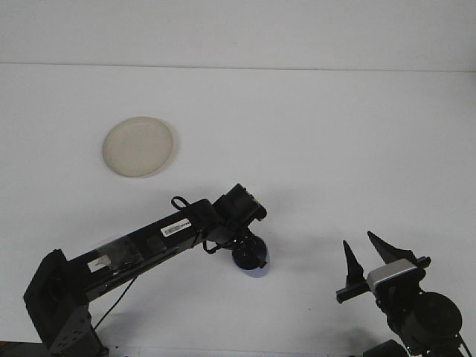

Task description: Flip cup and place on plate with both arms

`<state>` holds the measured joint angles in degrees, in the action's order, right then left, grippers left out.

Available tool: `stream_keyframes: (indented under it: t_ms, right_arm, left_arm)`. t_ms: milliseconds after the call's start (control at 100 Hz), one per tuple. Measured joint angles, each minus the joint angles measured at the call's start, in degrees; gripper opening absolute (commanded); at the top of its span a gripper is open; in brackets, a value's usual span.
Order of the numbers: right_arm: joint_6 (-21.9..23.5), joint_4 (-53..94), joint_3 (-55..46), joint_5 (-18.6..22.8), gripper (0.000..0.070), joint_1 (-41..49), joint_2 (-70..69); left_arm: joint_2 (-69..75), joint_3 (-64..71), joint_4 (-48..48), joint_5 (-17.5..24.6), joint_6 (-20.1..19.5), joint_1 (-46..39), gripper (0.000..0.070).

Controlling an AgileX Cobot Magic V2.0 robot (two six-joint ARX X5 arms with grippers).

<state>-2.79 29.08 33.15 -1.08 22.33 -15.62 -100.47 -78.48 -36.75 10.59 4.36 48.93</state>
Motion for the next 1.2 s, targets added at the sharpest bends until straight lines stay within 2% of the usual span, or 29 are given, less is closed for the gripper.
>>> stream_keyframes:
  t_ms: [240, 550, 830, 980, 1200]
  right_arm:
    - [0.0, 0.0, 0.0, 0.0, 0.0359, 0.0, 0.0]
    - [0.0, 0.0, 0.0, 0.0, 0.0359, 0.0, 0.0]
    - [0.0, 0.0, 0.0, 0.0, 0.0359, 0.0, 0.0]
    - [0.0, 0.0, 0.0, 0.0, 0.0359, 0.0, 0.0]
    - [0.0, 0.0, 0.0, 0.0, 0.0359, 0.0, 0.0]
  left_arm:
    - [0.0, 0.0, 2.3, -0.1, -0.4, 0.0, 0.0012]
    - [0.9, -2.7, 0.6, -0.1, -0.4, -2.3, 0.0012]
    - [5.6, -14.8, -6.2, -0.3, -1.2, -13.9, 0.0012]
    - [5.6, -20.9, -10.2, -1.8, -2.4, -22.0, 0.0012]
    - [5.6, -23.8, -10.8, -1.9, -3.2, -34.8, 0.0012]
